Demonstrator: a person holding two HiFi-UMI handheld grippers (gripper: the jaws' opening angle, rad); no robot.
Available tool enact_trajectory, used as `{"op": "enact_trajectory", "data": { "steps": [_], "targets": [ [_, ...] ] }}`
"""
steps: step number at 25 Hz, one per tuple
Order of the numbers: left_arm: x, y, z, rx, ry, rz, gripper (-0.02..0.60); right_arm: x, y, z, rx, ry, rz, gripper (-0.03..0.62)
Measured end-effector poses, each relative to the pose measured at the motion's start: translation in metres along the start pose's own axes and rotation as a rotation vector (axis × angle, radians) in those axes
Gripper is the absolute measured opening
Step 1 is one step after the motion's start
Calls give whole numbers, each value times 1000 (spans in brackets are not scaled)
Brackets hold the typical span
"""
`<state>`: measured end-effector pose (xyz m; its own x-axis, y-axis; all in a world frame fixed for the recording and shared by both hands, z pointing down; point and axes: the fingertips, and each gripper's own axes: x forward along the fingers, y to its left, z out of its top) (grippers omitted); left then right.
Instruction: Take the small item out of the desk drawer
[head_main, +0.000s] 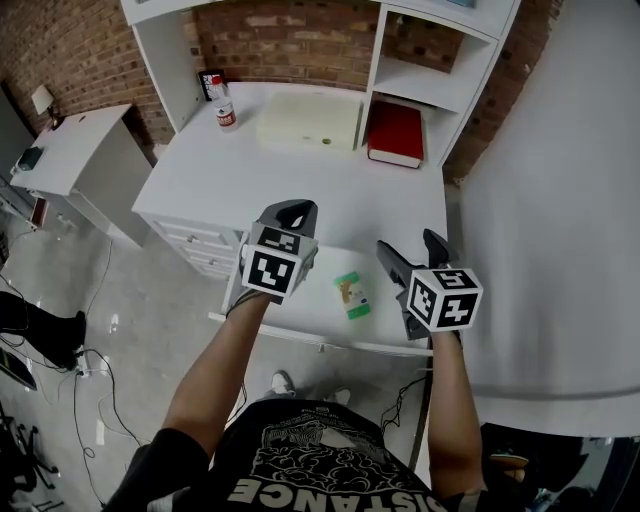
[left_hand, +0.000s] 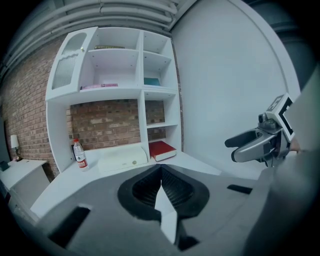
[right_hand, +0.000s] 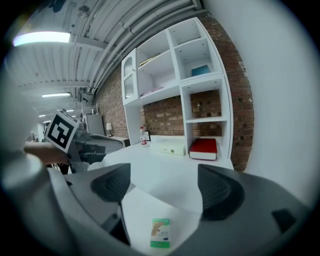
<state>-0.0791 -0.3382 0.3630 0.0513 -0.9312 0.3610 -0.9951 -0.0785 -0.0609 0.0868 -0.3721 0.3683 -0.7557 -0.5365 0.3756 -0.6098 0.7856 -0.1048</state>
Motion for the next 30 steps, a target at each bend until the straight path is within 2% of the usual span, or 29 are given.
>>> {"op": "enact_trajectory", "data": {
  "steps": [6,14,22,30],
  "targets": [
    [2,3,-6,-9,5,-9,9,9,7,-12,-13,44,-1,419],
    [0,6,-32,-8,46,-21,9,28,18,-51,-4,144,23,419],
    [2,8,-71,-43,87,-20,9,43,25,-91,-27,250,49,419],
    [10,-5,-121,-64,131,-52,9,59,36,-144,-69,362,78,420]
  ]
}}
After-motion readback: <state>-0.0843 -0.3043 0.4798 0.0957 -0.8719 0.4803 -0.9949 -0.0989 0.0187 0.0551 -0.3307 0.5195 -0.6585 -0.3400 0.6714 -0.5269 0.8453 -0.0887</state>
